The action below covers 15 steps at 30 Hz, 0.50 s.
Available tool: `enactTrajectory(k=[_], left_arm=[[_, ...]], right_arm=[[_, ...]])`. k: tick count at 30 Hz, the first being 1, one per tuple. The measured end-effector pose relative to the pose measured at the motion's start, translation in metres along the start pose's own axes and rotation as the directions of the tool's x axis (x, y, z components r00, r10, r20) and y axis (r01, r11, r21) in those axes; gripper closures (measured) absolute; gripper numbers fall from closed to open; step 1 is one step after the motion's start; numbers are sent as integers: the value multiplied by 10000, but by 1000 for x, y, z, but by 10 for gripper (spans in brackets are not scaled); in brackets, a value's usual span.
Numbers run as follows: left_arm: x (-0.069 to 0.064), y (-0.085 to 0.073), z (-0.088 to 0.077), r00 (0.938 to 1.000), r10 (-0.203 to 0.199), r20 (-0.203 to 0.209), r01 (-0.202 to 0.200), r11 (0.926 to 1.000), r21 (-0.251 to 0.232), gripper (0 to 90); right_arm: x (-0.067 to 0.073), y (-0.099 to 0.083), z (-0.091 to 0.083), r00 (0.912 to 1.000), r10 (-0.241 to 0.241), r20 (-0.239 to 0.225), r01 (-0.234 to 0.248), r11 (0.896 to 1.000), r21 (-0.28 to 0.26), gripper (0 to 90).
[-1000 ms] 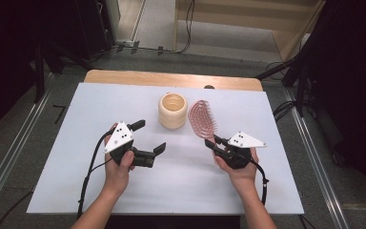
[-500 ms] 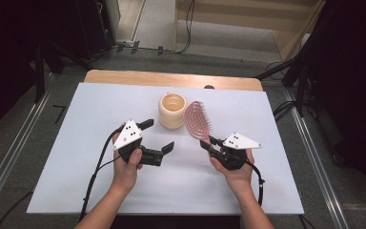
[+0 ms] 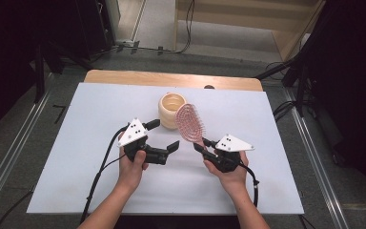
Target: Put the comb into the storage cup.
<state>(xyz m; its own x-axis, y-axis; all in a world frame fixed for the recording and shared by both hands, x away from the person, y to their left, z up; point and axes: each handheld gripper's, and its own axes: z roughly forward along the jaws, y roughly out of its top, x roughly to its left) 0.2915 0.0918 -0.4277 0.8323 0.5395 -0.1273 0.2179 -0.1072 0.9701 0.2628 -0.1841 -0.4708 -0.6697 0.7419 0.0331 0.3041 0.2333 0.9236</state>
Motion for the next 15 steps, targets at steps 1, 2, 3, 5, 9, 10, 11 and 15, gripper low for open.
enactTrajectory(k=[1,2,3,5,9,10,11,15], left_arm=[[0,0,0,10000,-9,85,9,10000,0,16],[-1,0,1,9999,-8,170,8,10000,-29,15],[-2,0,2,9998,-16,206,17,10000,-64,15],[-4,1,4,9998,-18,198,19,10000,-80,22],[-7,3,8,9997,-197,115,197,9998,-33,89],[-8,2,10,9993,-362,89,363,9993,-59,114],[-9,2,11,9989,-450,102,450,9990,-31,138],[-9,2,16,9973,-721,136,719,9973,114,165]], right_arm=[[1,0,0,10000,-16,9,16,10000,-10,678],[2,0,1,10000,-40,-6,40,10000,-2,678],[3,1,1,10000,-66,-1,66,10000,13,678],[4,1,2,10000,-68,-13,68,10000,29,678],[6,1,3,9999,-140,-38,140,9999,21,678],[7,1,3,9999,-155,-76,155,9999,48,678],[8,1,3,9999,-155,-72,155,9999,57,678],[11,1,4,9995,-285,-121,285,9996,32,679]])
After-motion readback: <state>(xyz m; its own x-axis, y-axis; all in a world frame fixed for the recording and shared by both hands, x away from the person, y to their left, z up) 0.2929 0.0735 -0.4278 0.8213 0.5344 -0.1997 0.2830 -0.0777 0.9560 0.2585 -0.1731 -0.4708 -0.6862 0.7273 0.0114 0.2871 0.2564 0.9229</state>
